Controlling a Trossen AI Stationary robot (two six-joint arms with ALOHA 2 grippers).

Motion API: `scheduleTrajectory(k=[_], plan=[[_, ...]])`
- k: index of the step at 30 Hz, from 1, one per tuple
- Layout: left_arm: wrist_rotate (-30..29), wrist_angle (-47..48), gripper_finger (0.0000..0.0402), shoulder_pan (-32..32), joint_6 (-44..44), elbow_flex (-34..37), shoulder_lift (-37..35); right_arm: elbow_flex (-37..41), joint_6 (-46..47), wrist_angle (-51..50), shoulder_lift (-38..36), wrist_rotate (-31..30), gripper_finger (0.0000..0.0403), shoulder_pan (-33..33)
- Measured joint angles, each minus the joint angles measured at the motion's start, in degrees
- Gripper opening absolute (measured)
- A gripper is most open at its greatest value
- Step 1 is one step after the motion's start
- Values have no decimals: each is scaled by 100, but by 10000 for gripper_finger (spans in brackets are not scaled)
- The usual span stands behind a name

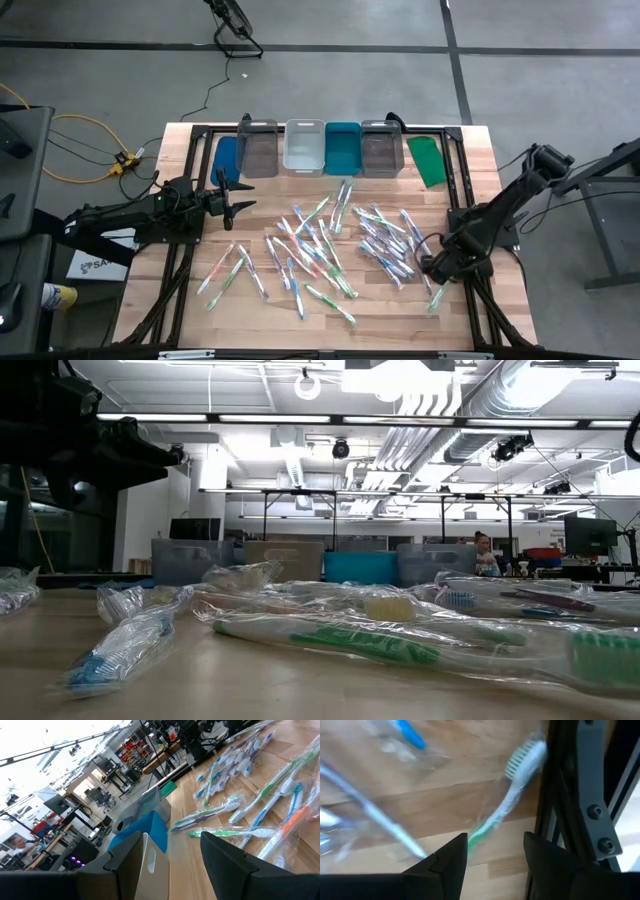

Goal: Pick & Place Toothbrushes
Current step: Put the green toothbrush into the right black bin

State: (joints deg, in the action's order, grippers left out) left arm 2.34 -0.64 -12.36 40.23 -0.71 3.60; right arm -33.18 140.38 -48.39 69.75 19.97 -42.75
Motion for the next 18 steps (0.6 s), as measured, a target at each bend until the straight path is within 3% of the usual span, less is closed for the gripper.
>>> scheduleTrajectory(k=[18], plan=[[1,0,193,1,0,0,0,-30,54,510,1305,164,185,-82]])
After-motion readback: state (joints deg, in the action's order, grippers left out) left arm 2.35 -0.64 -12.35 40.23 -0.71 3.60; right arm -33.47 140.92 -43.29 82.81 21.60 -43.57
